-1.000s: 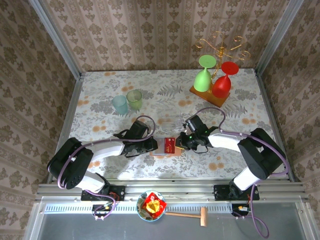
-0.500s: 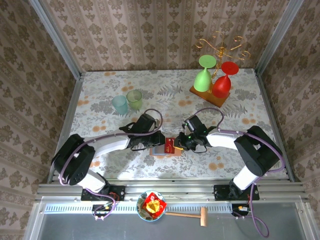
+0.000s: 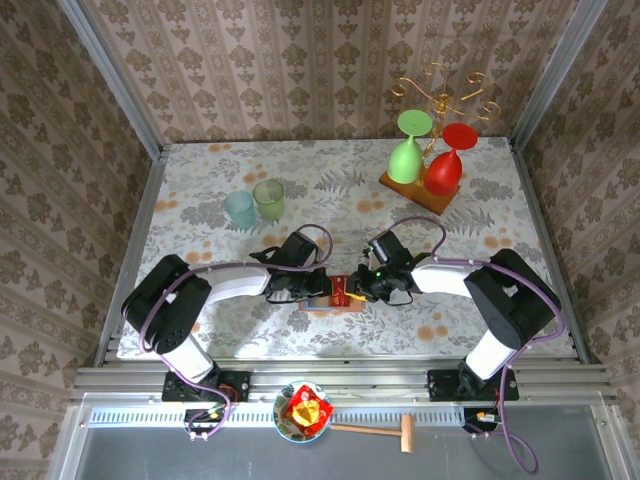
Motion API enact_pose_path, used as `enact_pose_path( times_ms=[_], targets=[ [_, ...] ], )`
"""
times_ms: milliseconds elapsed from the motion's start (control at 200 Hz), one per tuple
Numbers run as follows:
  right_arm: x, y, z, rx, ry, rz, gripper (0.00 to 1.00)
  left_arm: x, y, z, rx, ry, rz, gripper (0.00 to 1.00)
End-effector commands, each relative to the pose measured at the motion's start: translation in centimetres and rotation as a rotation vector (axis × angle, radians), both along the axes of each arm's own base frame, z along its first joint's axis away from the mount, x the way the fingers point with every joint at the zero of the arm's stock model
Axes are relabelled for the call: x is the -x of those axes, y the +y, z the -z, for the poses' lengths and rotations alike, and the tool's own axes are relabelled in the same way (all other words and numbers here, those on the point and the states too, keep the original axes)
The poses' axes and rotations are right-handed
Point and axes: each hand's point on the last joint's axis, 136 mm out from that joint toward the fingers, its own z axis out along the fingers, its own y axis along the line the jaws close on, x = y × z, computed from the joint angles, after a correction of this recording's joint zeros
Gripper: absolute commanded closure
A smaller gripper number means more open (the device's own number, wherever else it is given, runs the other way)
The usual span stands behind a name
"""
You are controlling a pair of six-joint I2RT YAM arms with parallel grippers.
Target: Take the credit cards out of the card holder
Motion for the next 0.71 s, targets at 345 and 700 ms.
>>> enact_pose_path(
  times_ms=[345, 700],
  targets=[
    [-0.7, 1.2, -1.5, -0.089, -0.012, 0.012, 0.84, 0.6, 0.3, 1.0, -0.027, 0.018, 0.018, 0.88],
    [-0.3, -0.1, -1.5, -0.02, -0.031, 0.014, 0.9, -0.3, 1.4, -1.0, -0.004, -0.041, -0.028, 0.83]
  ],
)
